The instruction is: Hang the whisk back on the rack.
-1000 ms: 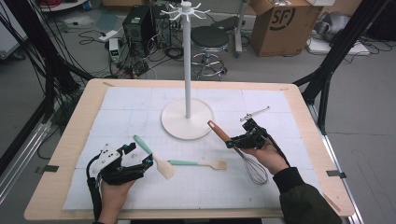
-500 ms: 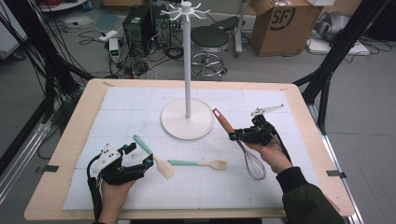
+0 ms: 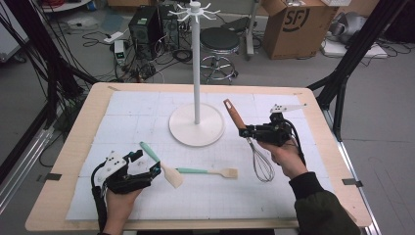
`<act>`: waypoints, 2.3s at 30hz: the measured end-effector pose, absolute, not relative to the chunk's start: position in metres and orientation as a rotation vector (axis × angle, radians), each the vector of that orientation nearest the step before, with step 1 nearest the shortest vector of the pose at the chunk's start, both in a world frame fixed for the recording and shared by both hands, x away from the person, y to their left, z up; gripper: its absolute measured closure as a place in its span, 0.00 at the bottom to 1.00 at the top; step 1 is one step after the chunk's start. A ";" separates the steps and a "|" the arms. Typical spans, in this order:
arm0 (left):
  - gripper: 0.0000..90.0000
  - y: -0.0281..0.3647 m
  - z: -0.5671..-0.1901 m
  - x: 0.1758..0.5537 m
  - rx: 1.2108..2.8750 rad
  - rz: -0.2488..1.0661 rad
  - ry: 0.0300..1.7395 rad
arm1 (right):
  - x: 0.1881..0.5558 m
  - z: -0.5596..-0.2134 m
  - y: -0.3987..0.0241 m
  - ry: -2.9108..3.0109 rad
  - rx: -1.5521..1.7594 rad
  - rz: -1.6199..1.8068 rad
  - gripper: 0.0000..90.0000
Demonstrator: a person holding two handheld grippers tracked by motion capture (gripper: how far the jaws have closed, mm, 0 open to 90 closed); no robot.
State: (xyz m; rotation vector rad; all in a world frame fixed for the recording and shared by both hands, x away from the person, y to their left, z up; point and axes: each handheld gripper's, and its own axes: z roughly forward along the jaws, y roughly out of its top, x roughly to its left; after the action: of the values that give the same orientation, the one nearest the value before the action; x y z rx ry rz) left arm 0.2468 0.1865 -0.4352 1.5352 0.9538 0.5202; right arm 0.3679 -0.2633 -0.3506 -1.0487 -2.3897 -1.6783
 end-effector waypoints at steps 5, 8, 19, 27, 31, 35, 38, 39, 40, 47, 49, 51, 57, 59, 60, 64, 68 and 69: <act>0.20 0.187 -0.434 0.246 1.528 0.524 0.952 | 0.368 -0.322 -0.253 -2.344 -0.982 -1.777 0.80; 0.20 0.188 -0.434 0.246 1.525 0.527 0.954 | 0.368 -0.308 -0.248 -2.308 -0.951 -1.839 0.80; 0.20 0.189 -0.433 0.244 1.516 0.529 0.950 | 0.371 -0.297 -0.244 -2.269 -0.940 -1.917 0.80; 0.20 0.188 -0.433 0.245 1.522 0.526 0.947 | 0.370 -0.295 -0.246 -2.252 -0.942 -1.953 0.80; 0.20 0.188 -0.433 0.245 1.520 0.525 0.949 | 0.370 -0.293 -0.248 -2.246 -0.934 -1.978 0.80; 0.20 0.188 -0.433 0.245 1.516 0.521 0.947 | 0.369 -0.289 -0.247 -2.235 -0.926 -2.006 0.80; 0.20 0.187 -0.433 0.246 1.517 0.515 0.944 | 0.369 -0.285 -0.245 -2.220 -0.907 -2.048 0.80; 0.20 0.187 -0.434 0.246 1.515 0.513 0.944 | 0.370 -0.284 -0.245 -2.212 -0.902 -2.060 0.80; 0.20 0.186 -0.434 0.247 1.518 0.513 0.945 | 0.371 -0.283 -0.244 -2.196 -0.906 -2.068 0.80; 0.20 0.188 -0.434 0.247 1.522 0.535 0.946 | 0.381 -0.279 -0.238 -2.153 -0.885 -2.114 0.80; 0.20 0.189 -0.434 0.247 1.519 0.539 0.947 | 0.383 -0.275 -0.235 -2.143 -0.873 -2.130 0.80; 0.20 0.190 -0.434 0.247 1.515 0.543 0.948 | 0.384 -0.271 -0.232 -2.130 -0.853 -2.156 0.80; 0.20 0.191 -0.434 0.247 1.512 0.543 0.949 | 0.388 -0.264 -0.225 -2.089 -0.827 -2.196 0.80; 0.20 0.191 -0.434 0.247 1.514 0.545 0.949 | 0.390 -0.263 -0.224 -2.066 -0.820 -2.215 0.80; 0.20 0.191 -0.434 0.247 1.513 0.544 0.949 | 0.391 -0.263 -0.224 -2.060 -0.816 -2.221 0.80; 0.20 0.190 -0.434 0.247 1.513 0.549 0.948 | 0.396 -0.265 -0.223 -2.028 -0.816 -2.238 0.80; 0.20 0.190 -0.435 0.248 1.516 0.549 0.949 | 0.399 -0.260 -0.218 -2.014 -0.798 -2.255 0.80; 0.20 0.190 -0.435 0.248 1.518 0.546 0.949 | 0.399 -0.257 -0.217 -2.004 -0.785 -2.261 0.80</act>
State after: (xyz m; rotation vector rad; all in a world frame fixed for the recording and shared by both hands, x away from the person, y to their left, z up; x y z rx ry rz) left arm 0.2479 0.1895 -0.4349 1.5178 0.9489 0.5456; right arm 0.3993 -0.2166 -0.2574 -0.7848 -2.0036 -2.2612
